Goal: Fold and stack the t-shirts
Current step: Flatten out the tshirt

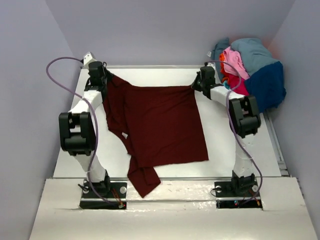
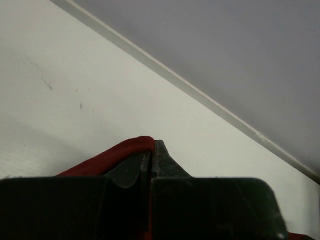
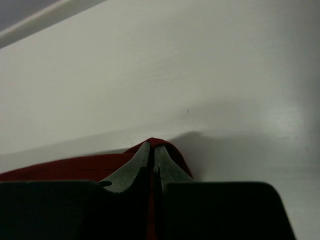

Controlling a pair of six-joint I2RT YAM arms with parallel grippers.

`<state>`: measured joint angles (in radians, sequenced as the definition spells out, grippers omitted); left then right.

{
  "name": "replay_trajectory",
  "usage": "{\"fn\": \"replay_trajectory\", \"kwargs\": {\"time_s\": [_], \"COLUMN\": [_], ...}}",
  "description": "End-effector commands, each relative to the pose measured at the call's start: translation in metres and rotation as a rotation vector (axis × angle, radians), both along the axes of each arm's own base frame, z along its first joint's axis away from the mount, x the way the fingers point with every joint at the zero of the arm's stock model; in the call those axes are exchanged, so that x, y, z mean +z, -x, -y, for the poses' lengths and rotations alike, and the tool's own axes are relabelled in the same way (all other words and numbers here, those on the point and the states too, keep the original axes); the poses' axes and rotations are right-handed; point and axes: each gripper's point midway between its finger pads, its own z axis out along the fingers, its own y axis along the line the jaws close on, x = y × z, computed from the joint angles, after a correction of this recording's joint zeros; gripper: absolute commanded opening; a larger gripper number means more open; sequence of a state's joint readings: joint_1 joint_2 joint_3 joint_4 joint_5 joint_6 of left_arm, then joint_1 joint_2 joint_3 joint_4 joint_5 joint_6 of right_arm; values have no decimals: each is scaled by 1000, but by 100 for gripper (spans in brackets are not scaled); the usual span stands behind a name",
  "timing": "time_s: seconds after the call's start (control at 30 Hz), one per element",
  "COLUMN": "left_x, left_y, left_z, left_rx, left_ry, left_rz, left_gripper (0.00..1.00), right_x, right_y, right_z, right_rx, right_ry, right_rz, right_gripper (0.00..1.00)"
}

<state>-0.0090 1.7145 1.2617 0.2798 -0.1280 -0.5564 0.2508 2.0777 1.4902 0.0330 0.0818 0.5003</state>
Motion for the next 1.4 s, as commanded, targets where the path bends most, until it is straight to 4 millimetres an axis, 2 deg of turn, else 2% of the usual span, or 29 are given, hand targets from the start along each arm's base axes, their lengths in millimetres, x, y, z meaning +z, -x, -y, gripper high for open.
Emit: {"fn": "replay_trajectory", "kwargs": {"time_s": [0.0,0.03,0.07,0.1,0.13,0.17,0.2,0.27,0.3,0.37,0.4,0.47,0.5,0.53,0.57,0.6,0.63,0.67,0.7,0.77,0.83,0.87,0.93,1.1,1.2,1.23,1.27,1.33,1.37], "left_x": [84,83,86,94,99,123,137,171,218,270,318,364,395,410,422,442,454,461,476,495,503,512,518,522,524,526,529,533,536], "left_y": [-62,-71,-79,-91,-96,-103,-105,-103,-92,-72,-44,-11,20,39,53,83,99,110,135,166,184,200,211,233,245,249,259,270,281], "left_z": [-7,-5,-9,-8,-12,-12,-13,-7,-2,2,11,20,24,30,30,30,28,25,22,19,19,19,18,16,12,9,7,6,7], "left_rx": [-53,-71,-75,-86,-96,-96,-110,-161,-185,-204,-238,-276,-287,-310,-306,-290,-262,-241,-209,-169,-154,-138,-120,-95,-60,-39,-24,-11,-8], "left_ry": [-93,-107,-124,-137,-147,-153,-161,-215,-246,-302,-334,-416,-451,-479,-501,-541,-564,-582,-634,-693,-752,-792,-822,-800,-798,-799,-810,-821,-831], "left_rz": [264,267,273,291,304,351,374,411,486,571,661,748,808,841,865,908,934,945,971,1007,1021,1042,1060,1090,1092,1092,1098,1106,1116], "left_gripper": [6,6,6,6,6,6,6,6,6,6,6,6,6,6,6,6,6,6,6,6,6,6,6,6,6,6,6,6,6], "right_x": [82,55,59,92,87,100,116,160,209,263,315,358,377,426,442,444,473,483,500,514,526,533,540,563,558,567,561,571,568], "right_y": [-95,-107,-116,-131,-137,-140,-141,-138,-127,-110,-89,-66,-53,-21,-6,3,28,38,57,73,85,94,103,144,156,174,176,200,203], "right_z": [16,22,21,19,25,23,22,19,19,21,25,31,35,40,44,46,51,54,58,62,66,69,73,78,78,77,74,75,74], "right_rx": [-69,-66,-58,-56,-41,-23,-13,15,19,37,30,32,26,18,12,8,-1,-4,-16,-23,-31,-34,-45,-38,-24,-10,13,26,37], "right_ry": [-25,15,31,31,70,76,80,81,72,92,94,139,153,159,170,180,183,199,201,232,256,277,311,327,310,301,295,285,288], "right_rz": [306,265,277,349,349,379,412,499,582,711,800,890,926,1033,1073,1080,1135,1150,1184,1223,1239,1253,1264,1305,1290,1320,1314,1344,1336], "right_gripper": [7,7,7,7,7,7,7,7,7,7,7,7,7,7,7,7,7,7,7,7,7,7,7,7,7,7,7,7,7]}}
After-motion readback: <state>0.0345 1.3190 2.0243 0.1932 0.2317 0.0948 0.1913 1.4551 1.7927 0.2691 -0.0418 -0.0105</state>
